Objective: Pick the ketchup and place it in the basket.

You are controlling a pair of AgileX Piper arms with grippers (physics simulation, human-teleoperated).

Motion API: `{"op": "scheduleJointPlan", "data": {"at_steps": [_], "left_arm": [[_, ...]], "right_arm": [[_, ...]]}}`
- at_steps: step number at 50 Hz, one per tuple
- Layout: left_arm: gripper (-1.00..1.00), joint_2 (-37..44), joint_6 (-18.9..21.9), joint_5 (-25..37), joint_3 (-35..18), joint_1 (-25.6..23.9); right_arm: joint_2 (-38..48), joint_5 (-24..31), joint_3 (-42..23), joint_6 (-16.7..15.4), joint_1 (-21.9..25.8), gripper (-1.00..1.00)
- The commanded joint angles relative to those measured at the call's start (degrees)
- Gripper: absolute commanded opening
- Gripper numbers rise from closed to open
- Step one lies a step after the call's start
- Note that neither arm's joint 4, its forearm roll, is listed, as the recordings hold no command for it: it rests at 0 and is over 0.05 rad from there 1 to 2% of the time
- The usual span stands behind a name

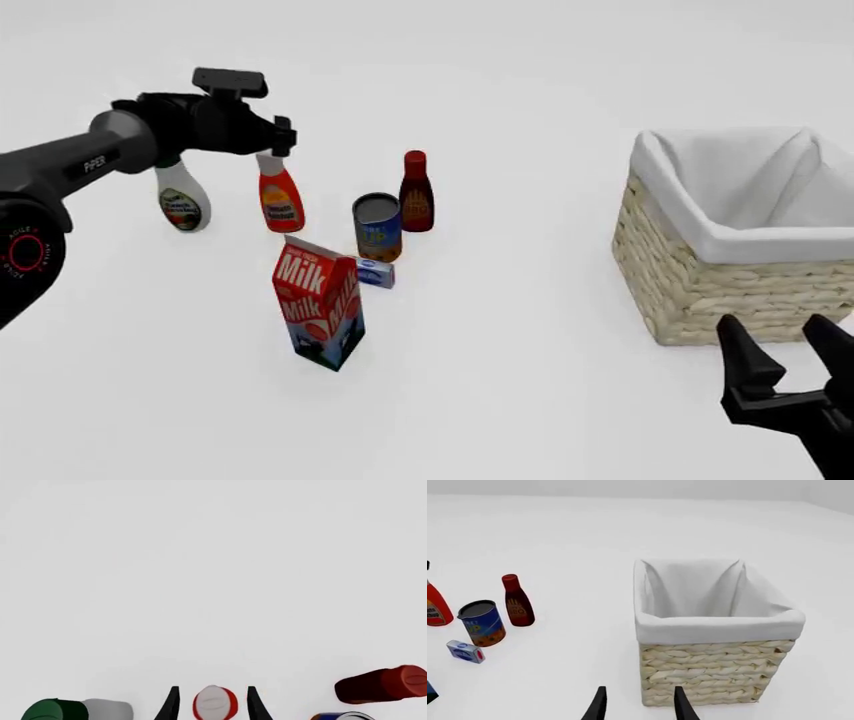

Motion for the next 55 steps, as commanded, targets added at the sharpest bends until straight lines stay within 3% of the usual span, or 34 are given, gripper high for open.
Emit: {"op": "scheduleJointPlan", "data": {"at_steps": [1,51,52,55], "left_arm": [[1.00,1.6,-1.1,-0.4,-0.7,-0.4],[1.00,3.0,-2.6,-2.9,3.1,-0.1],[-1.00,2.9,-2.3,-3.1,3.3,0.1],[-1.00,2.8,-2.6,-3.3,3.6,0.0]], "right_arm": [[0.9,-0.6,0.0,0.1,-0.1,1.00],[1.8,-1.3,0.0,0.1,-0.2,1.00],[1.9,-1.3,0.0,0.0,-0.2,1.00],[2.0,-1.4,0.0,0.1,-0.2,1.00]]}}
